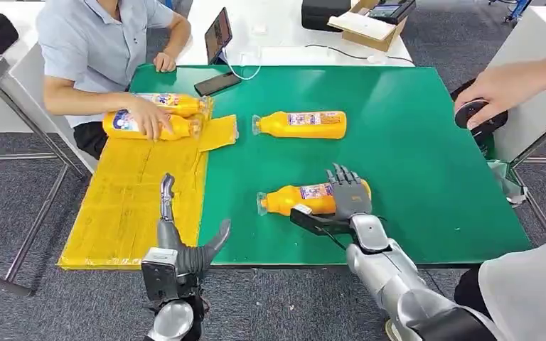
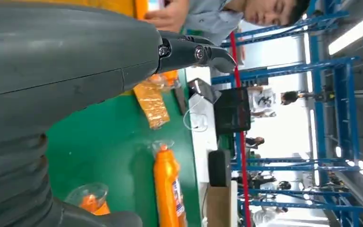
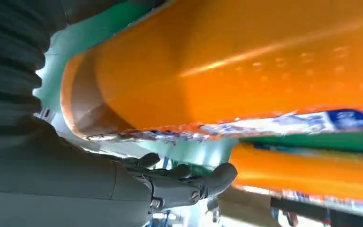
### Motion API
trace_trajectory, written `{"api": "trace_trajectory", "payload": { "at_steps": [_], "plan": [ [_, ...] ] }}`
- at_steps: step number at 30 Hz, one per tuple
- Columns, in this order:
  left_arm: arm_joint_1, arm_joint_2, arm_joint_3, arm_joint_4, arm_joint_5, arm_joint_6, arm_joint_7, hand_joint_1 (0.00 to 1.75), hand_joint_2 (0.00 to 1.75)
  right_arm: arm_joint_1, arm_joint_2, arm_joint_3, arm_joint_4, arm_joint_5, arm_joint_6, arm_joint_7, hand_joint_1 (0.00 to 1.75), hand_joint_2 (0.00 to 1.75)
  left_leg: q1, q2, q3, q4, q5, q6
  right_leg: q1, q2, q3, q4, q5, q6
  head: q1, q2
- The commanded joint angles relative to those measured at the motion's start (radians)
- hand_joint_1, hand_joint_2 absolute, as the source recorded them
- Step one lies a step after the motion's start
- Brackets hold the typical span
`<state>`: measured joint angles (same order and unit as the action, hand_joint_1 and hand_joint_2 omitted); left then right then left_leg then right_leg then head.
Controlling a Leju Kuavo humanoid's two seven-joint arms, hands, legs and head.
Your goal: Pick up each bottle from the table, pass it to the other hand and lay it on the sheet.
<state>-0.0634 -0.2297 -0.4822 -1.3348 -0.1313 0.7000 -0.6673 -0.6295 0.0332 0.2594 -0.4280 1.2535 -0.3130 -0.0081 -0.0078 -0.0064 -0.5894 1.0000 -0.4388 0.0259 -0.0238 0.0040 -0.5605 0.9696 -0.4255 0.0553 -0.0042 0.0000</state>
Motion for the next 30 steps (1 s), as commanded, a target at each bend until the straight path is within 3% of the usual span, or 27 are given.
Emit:
{"api": "trace_trajectory", "payload": {
  "at_steps": [1,4,8,13,16,20,21,23,24,26,27,28,30],
  "plan": [
    [-0.052,0.053,-0.065,0.056,0.016,-0.002,0.015,0.00,1.75,-0.011,-0.025,0.022,0.134,-0.032,0.175,0.022,1.66,1.75,0.002,-0.003,0.003,-0.001,0.001,-0.002,0.002,-0.004,0.004,-0.002,0.001,-0.003,0.000,0.000],
    [-0.055,0.047,-0.059,0.056,0.006,-0.002,0.018,0.00,1.75,-0.010,-0.025,0.015,0.137,-0.040,0.212,0.049,1.64,1.75,0.002,-0.003,0.004,-0.001,0.001,-0.002,0.002,-0.003,0.006,-0.002,0.001,-0.003,0.000,0.000],
    [-0.054,0.043,-0.054,0.057,-0.012,-0.002,0.025,0.00,1.75,0.002,-0.029,0.008,0.145,-0.047,0.244,0.074,1.75,1.75,0.001,-0.005,0.007,-0.001,0.001,-0.001,0.002,-0.004,0.005,-0.002,0.001,-0.004,0.000,0.000],
    [-0.050,0.047,-0.057,0.053,-0.017,-0.002,0.028,0.00,1.75,0.026,-0.037,-0.011,0.132,-0.069,0.216,0.049,1.75,1.75,0.002,-0.007,0.008,-0.002,0.001,-0.001,0.002,-0.005,0.008,-0.003,0.001,-0.004,0.000,0.000],
    [-0.043,0.057,-0.059,0.042,-0.014,-0.002,0.035,0.00,1.75,0.052,-0.016,-0.111,0.099,-0.198,0.152,-0.106,1.75,1.75,0.003,-0.008,0.009,-0.002,0.002,-0.002,0.004,-0.007,0.008,-0.005,0.001,-0.005,0.000,0.000],
    [-0.043,0.059,-0.059,0.043,-0.014,-0.002,0.035,0.00,1.75,0.053,-0.012,-0.111,0.099,-0.199,0.151,-0.107,1.75,1.75,0.002,-0.006,0.009,-0.002,0.001,-0.001,0.003,-0.004,0.007,-0.004,0.001,-0.004,0.000,0.000],
    [-0.042,0.063,-0.064,0.049,0.002,-0.020,0.064,0.00,1.75,0.076,0.015,-0.209,0.061,-0.338,0.140,-0.240,1.75,1.75,0.003,-0.005,0.009,-0.002,0.001,-0.001,0.003,-0.004,0.007,-0.005,0.002,-0.004,0.000,0.000],
    [-0.036,0.066,-0.066,0.051,0.001,-0.020,0.061,0.00,1.75,0.079,0.024,-0.207,0.060,-0.339,0.134,-0.238,1.73,1.75,0.004,-0.001,0.009,-0.003,0.002,-0.003,0.004,-0.002,0.008,-0.006,0.003,-0.006,0.000,0.000],
    [-0.038,0.072,-0.074,0.067,0.023,-0.062,0.109,0.00,1.75,0.098,0.030,-0.215,0.024,-0.372,0.101,-0.286,1.75,1.75,0.003,-0.002,0.011,-0.003,0.001,-0.002,0.003,-0.002,0.012,-0.005,0.002,-0.006,0.000,0.000],
    [-0.026,0.091,-0.077,0.090,0.154,-0.270,0.322,0.00,1.75,0.141,0.067,-0.259,-0.060,-0.501,0.036,-0.407,1.66,1.75,0.004,-0.002,0.011,-0.004,0.002,-0.003,0.004,-0.003,0.013,-0.006,0.003,-0.007,0.000,0.000],
    [-0.013,0.089,-0.062,0.101,0.223,-0.333,0.376,0.00,1.75,0.167,0.087,-0.260,-0.121,-0.540,-0.004,-0.457,1.52,1.75,0.003,0.002,0.015,-0.003,0.000,-0.002,0.003,0.001,0.013,-0.005,0.003,-0.006,0.000,0.000],
    [0.003,0.079,-0.027,0.114,0.317,-0.370,0.367,0.00,1.75,0.202,0.111,-0.235,-0.209,-0.595,-0.026,-0.489,1.45,1.75,0.003,0.004,0.015,-0.004,0.000,-0.004,0.004,0.004,0.014,-0.006,0.004,-0.006,0.000,0.000],
    [0.012,0.070,0.005,0.096,0.345,-0.298,0.237,0.00,1.75,0.267,0.142,-0.167,-0.383,-0.703,-0.026,-0.515,1.48,1.75,0.004,0.005,0.015,-0.003,-0.001,-0.004,0.004,0.006,0.014,-0.004,0.003,-0.006,0.000,0.000]
  ]
}}
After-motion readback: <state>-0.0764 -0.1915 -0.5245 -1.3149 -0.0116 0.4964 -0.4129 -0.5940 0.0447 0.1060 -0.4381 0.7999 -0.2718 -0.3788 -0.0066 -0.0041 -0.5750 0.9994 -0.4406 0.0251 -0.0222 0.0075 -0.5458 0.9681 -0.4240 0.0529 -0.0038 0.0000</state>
